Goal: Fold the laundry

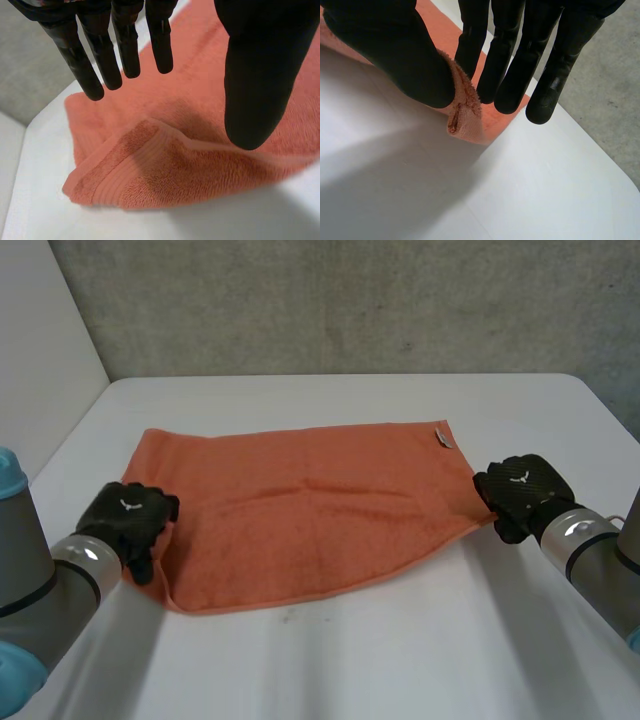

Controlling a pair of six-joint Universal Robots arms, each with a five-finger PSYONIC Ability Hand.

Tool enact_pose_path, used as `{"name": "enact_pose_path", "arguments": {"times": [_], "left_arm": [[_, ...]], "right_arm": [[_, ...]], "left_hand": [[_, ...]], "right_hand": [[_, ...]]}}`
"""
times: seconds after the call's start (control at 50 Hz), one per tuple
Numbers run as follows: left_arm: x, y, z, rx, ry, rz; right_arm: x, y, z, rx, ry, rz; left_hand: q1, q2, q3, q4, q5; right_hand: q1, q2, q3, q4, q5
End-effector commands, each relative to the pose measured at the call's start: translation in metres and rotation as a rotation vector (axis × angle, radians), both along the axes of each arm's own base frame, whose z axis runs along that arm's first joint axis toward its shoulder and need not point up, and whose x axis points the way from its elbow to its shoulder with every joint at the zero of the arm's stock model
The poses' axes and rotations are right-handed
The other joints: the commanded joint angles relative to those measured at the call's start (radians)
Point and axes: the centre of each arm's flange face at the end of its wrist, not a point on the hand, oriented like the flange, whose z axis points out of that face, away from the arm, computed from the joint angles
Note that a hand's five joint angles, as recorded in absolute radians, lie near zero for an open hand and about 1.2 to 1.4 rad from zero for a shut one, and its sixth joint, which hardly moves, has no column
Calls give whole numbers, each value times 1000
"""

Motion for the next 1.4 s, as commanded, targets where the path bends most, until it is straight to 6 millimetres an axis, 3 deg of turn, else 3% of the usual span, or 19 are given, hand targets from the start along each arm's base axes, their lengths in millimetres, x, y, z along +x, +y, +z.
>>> {"name": "enact_pose_path", "arguments": {"times": [0.02, 0.18, 0.32, 0.54, 0.98, 1.4], "left_arm": [[10, -15, -12, -65, -160, -111], [9, -30, -27, -81, -194, -245], [16, -38, -40, -59, -220, -284], [10, -42, -49, -53, -161, -383], [17, -61, -51, -69, -181, -352], [23, -67, -59, -53, -202, -351]], "right_arm": [[-4, -2, -3, 13, -6, 3], [-4, -1, -4, 17, -4, 3], [-4, 1, -6, 26, -3, 5], [-5, 3, -9, 36, 1, 4], [-5, 3, -10, 38, 3, 4], [-5, 4, -11, 39, 10, 7]], "left_hand": [[195, 199, 201, 200, 200], [333, 337, 338, 338, 338], [272, 276, 277, 276, 276], [183, 188, 189, 188, 188], [307, 311, 312, 311, 311], [101, 105, 107, 106, 106]], "right_hand": [[418, 218, 211, 208, 233], [418, 218, 211, 208, 233], [418, 218, 211, 208, 233], [418, 218, 211, 208, 233], [418, 218, 211, 208, 233], [418, 218, 211, 208, 233]]}}
